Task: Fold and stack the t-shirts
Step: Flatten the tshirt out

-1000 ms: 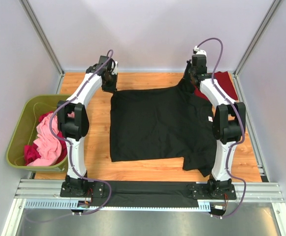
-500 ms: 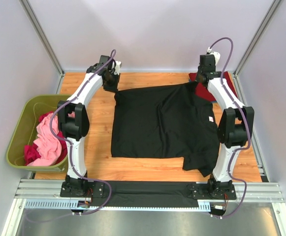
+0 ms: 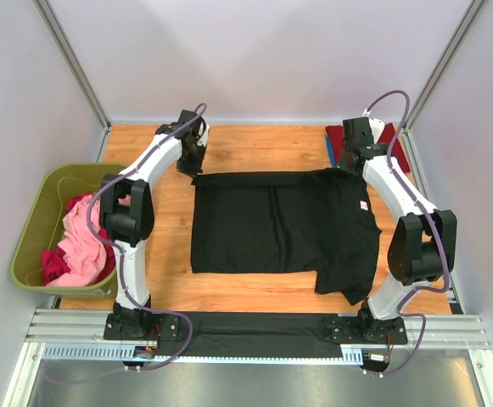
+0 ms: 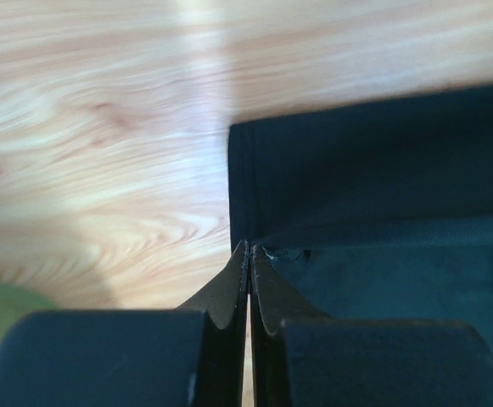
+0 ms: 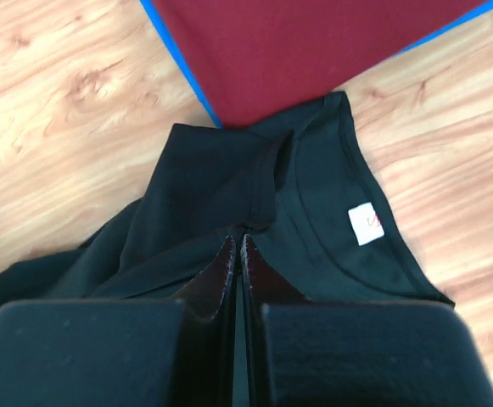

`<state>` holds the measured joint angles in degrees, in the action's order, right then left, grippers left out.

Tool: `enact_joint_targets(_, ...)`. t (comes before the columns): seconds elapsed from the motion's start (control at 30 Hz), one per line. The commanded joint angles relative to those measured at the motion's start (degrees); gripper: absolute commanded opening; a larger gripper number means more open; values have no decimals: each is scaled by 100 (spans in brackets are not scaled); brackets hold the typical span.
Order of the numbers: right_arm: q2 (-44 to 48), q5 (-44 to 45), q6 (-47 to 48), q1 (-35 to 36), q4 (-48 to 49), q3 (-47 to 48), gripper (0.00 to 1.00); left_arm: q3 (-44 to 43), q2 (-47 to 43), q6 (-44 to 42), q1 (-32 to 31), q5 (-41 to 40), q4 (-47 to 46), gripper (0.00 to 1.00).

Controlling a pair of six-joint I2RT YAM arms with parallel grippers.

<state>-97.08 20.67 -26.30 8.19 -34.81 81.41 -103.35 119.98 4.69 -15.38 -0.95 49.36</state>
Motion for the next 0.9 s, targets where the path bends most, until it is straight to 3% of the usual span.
enact_joint_targets(0.0,523,367,-86,34,-254,226,0,-396,-870,435,44,-1046,205,0)
enact_joint_targets(0.1,891,412,55,60,-457,604,0,-659,-1327,577,-140,-1538,267,0)
enact_joint_targets(0.23,1524,403,371,166,-378,938,0,-774,-1934,401,-623,-2873,56,0)
enact_joint_targets(0.4,2411,315,890,517,-343,1387,0,-916,-2768,524,-1081,-3323,30,0)
enact_joint_targets(0.53,3141,227,970,658,-587,1325,0,-652,-3498,603,-1712,-3543,-6,0)
enact_joint_targets(0.67,4002,237,732,763,-1106,1290,0,-564,-4209,1032,-2232,-3719,642,0)
enact_joint_targets(0.87,5189,0,653,763,-1792,1343,0,-45,-5308,1640,-2716,-3369,1250,0)
